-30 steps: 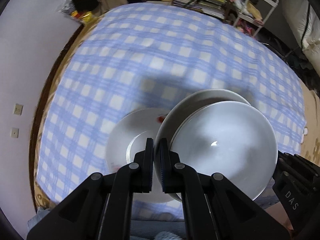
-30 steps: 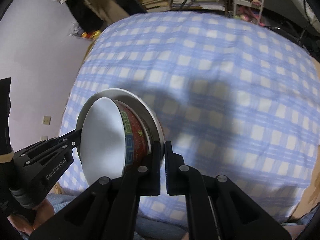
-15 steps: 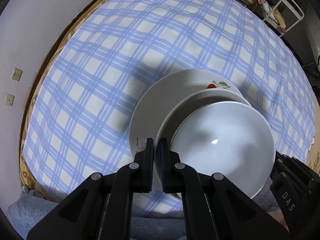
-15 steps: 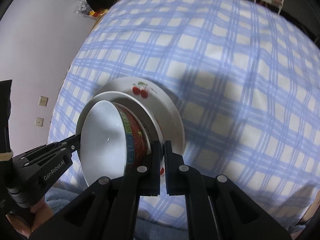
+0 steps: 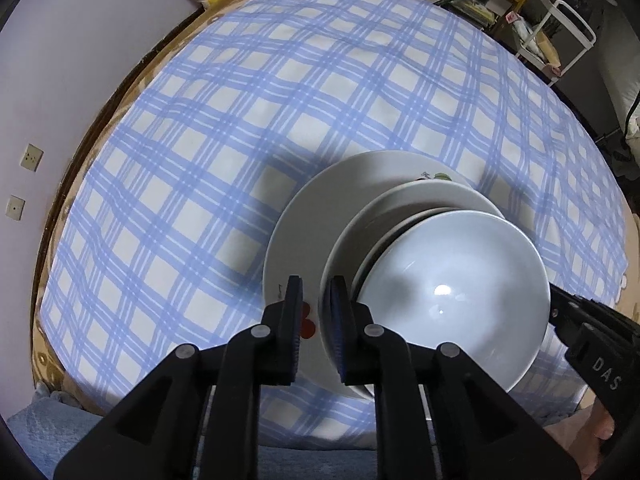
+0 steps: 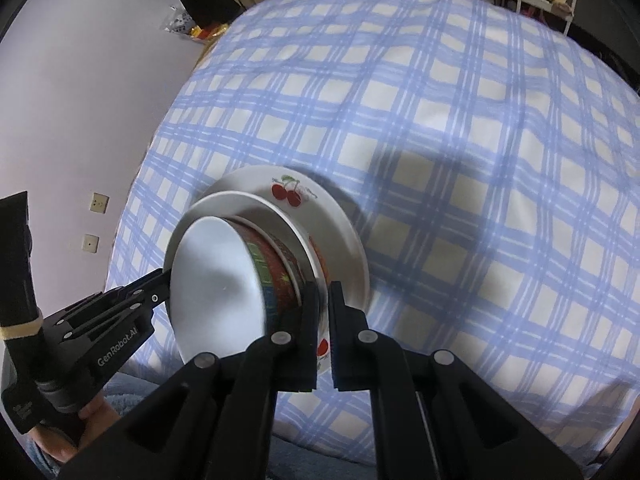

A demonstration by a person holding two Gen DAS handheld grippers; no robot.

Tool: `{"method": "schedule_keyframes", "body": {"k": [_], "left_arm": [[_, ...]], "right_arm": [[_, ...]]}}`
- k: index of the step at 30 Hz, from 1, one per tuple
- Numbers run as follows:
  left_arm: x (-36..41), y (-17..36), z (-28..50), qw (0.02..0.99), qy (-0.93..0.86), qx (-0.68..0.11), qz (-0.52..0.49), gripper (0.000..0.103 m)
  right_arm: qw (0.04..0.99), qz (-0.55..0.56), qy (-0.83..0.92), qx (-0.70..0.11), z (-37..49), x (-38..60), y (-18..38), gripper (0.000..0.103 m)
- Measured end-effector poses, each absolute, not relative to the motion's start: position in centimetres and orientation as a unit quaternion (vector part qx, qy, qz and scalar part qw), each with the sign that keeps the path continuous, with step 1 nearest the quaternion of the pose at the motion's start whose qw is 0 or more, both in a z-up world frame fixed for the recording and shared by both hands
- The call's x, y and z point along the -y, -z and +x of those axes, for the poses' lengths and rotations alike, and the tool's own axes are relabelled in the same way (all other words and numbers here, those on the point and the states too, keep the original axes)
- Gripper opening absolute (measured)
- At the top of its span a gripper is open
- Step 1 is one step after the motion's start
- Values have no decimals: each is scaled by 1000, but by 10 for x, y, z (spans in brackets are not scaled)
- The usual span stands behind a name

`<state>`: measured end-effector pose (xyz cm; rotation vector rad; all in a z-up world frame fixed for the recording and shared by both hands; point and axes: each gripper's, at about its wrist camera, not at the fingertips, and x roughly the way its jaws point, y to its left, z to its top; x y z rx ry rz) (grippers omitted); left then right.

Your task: Organize plates and bowls

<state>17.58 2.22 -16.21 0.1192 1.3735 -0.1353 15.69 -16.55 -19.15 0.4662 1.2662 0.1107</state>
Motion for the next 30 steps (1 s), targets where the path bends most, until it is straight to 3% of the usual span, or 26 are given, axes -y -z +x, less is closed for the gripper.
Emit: {"method": "schedule_keyframes", "body": {"k": [2,10,14,21,23,25,27,29,30], "left_arm": [[-22,158,175,776,54,-625,63,22],[-25,146,170,786,51,-611,73,23],[-27,135,162,798,40,-595,88,24],[-28,104,146,821,45,-563,88,24],[-27,94,138,829,50,-549,89,24],[-28,81,129,841,43,-533,83,25],[-30,65,118,857,37,-508,80,36],[-29,48,105,876,38,-473,81,61],[-29,42,99,884,39,-458,86,65]], "right_arm": [[788,212,-36,-576,155,169,185,8],[812,231,1,-536,146,196,156,12],[808,262,-7,-528,134,211,147,51],[853,222,10,-473,107,224,117,82],[866,203,17,-457,102,226,109,97],[880,184,19,-437,94,226,101,101],[892,167,17,-420,86,226,94,102],[899,150,11,-412,79,225,87,103],[902,142,9,-408,76,225,84,103]]}}
